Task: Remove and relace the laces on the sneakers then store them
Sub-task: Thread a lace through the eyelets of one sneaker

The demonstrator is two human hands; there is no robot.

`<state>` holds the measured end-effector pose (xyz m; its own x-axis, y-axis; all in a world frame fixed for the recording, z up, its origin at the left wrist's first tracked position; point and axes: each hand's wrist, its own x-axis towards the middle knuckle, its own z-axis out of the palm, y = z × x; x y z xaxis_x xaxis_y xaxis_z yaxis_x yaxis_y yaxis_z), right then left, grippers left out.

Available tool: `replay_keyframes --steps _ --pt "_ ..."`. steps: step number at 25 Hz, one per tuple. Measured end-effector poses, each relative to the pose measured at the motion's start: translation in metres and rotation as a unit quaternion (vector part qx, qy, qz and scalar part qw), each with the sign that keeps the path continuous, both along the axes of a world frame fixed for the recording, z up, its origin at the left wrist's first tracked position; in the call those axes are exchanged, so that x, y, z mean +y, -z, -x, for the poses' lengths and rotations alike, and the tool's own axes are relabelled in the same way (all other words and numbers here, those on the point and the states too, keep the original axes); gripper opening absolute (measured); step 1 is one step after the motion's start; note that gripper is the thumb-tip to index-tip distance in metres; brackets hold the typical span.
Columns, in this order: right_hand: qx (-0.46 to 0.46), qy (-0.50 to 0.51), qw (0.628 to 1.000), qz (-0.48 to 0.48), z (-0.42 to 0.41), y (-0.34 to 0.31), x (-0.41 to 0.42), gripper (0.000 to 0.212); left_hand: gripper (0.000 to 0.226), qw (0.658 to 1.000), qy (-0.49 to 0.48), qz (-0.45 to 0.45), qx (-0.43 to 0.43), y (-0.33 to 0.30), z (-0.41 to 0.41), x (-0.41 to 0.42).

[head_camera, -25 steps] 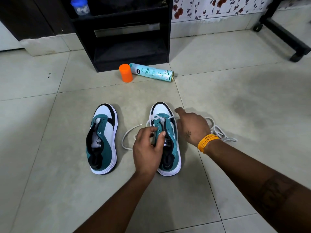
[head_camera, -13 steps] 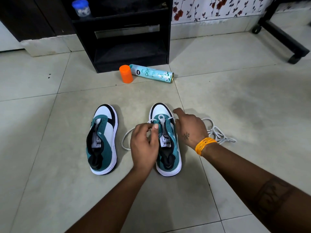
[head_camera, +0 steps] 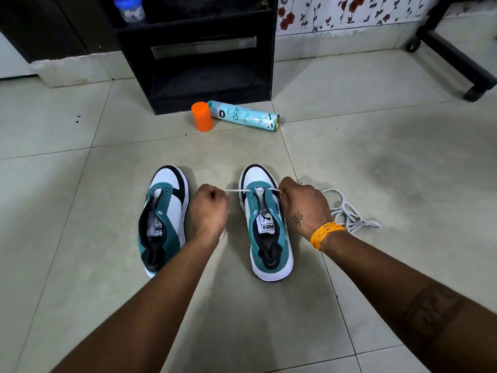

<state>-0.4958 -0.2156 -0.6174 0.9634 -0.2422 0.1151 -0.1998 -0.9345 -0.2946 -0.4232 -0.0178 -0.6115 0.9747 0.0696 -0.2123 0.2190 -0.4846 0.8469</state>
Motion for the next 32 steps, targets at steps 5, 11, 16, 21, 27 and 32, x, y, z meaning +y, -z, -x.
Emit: replay_keyframes --steps 5,11,16,21,27,32 --pt "-0.072 0.008 0.997 -0.004 0.000 -0.002 0.001 0.015 0.015 0.996 -0.006 0.091 0.018 -0.011 0.005 -0.004" --pt "-0.036 0.032 0.978 -0.201 -0.012 -0.040 0.000 0.011 0.015 0.990 0.053 0.132 0.003 -0.050 -0.010 -0.013" --pt "-0.025 0.078 0.911 -0.404 -0.021 -0.091 0.002 0.015 0.009 0.981 0.137 0.125 0.057 -0.096 -0.019 -0.033" --pt "-0.006 0.063 0.888 -0.456 -0.028 -0.141 0.003 0.013 0.013 0.975 0.175 0.113 0.083 -0.150 -0.025 -0.044" --pt "-0.009 0.045 0.878 -0.477 -0.034 -0.211 -0.002 0.013 0.017 0.971 0.189 0.124 0.073 -0.208 -0.030 -0.048" --pt "-0.017 0.031 0.878 -0.477 -0.038 -0.259 -0.002 0.013 0.015 0.968 0.200 0.143 0.051 -0.259 -0.032 -0.047"
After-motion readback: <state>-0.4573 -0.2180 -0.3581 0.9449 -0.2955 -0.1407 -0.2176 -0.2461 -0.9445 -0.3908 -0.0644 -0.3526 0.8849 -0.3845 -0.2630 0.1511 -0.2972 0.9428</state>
